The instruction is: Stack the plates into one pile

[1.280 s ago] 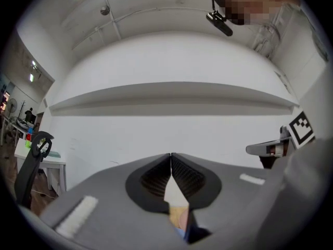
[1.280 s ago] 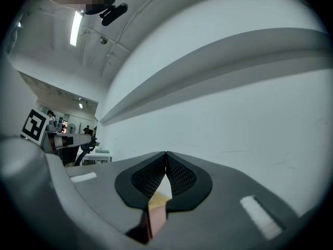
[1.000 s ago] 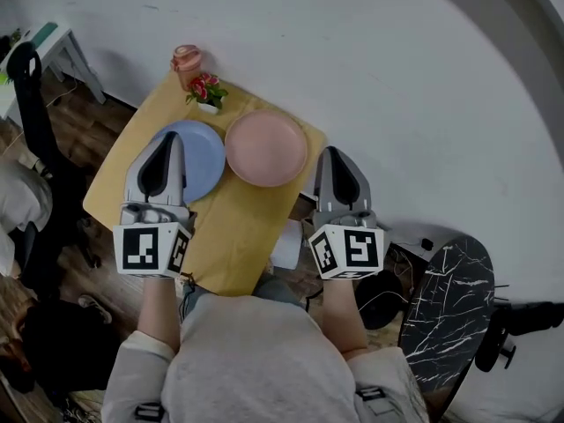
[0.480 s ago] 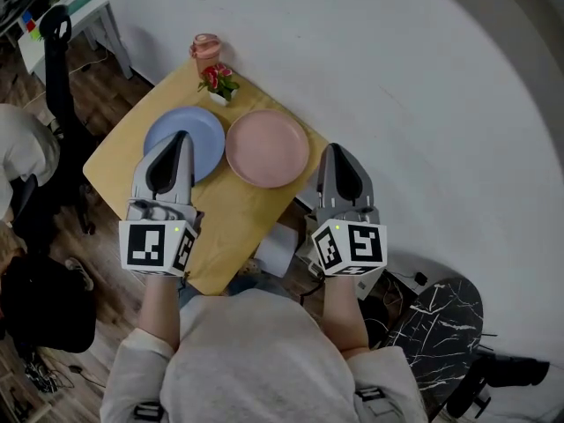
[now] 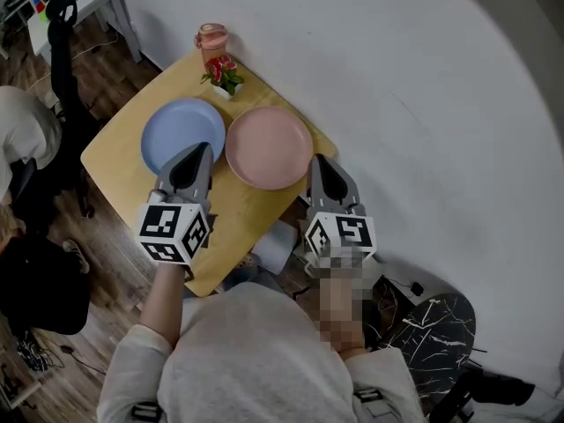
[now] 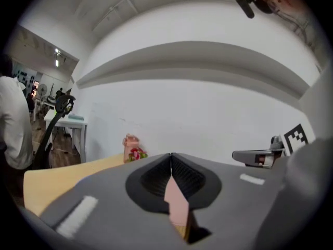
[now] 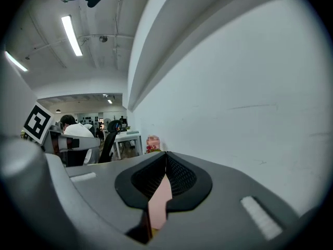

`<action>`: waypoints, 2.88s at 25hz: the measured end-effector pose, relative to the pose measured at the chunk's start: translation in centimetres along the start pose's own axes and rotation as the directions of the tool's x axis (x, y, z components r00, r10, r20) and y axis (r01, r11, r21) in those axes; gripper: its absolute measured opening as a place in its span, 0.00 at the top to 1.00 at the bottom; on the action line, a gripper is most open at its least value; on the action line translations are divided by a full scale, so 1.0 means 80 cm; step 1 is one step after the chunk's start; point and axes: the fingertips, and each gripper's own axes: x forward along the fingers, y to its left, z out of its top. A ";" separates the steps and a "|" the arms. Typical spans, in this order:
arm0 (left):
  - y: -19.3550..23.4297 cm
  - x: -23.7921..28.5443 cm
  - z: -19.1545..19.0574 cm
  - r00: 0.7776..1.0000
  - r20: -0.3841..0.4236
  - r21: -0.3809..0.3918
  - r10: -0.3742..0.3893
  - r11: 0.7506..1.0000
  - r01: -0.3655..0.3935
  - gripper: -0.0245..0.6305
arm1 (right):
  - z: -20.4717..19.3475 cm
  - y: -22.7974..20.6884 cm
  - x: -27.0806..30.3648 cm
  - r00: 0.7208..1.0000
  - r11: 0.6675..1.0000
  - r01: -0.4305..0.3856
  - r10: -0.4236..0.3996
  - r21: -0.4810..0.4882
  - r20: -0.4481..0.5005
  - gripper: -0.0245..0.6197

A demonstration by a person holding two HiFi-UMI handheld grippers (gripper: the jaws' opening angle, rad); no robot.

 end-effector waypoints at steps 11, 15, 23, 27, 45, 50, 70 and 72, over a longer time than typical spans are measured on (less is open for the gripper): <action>-0.003 0.048 -0.168 0.929 -0.363 -0.207 -0.070 0.978 -0.007 0.86 | -0.106 -0.039 0.057 0.962 0.995 0.048 -0.023 0.088 -0.272 0.95; -0.004 0.060 -0.215 0.897 -0.437 -0.275 -0.060 0.959 -0.070 0.79 | -0.144 -0.050 0.069 0.937 0.989 0.061 -0.011 0.133 -0.350 0.95; 0.001 0.076 -0.266 0.856 -0.517 -0.278 0.003 0.945 -0.172 0.71 | -0.185 -0.090 0.088 0.899 0.989 0.097 -0.037 0.116 -0.436 0.89; 0.006 0.084 -0.277 0.843 -0.537 -0.254 0.029 0.947 -0.195 0.71 | -0.204 -0.115 0.103 0.876 0.987 0.125 -0.061 0.103 -0.479 0.85; 0.013 0.107 -0.301 0.797 -0.598 -0.210 0.081 0.944 -0.254 0.71 | -0.274 -0.134 0.140 0.775 0.989 0.111 -0.023 0.101 -0.632 0.86; 0.011 0.100 -0.298 0.783 -0.614 -0.199 0.093 0.942 -0.268 0.71 | -0.257 -0.135 0.127 0.806 0.980 0.156 -0.052 0.127 -0.590 0.89; 0.058 0.047 -0.181 0.883 -0.443 -0.184 0.155 0.948 -0.259 0.74 | -0.149 -0.050 0.111 0.924 0.977 0.118 -0.043 0.178 -0.380 0.90; 0.076 0.034 -0.168 0.887 -0.425 -0.167 0.180 0.947 -0.273 0.74 | -0.140 -0.027 0.116 0.931 0.979 0.098 -0.027 0.180 -0.364 0.90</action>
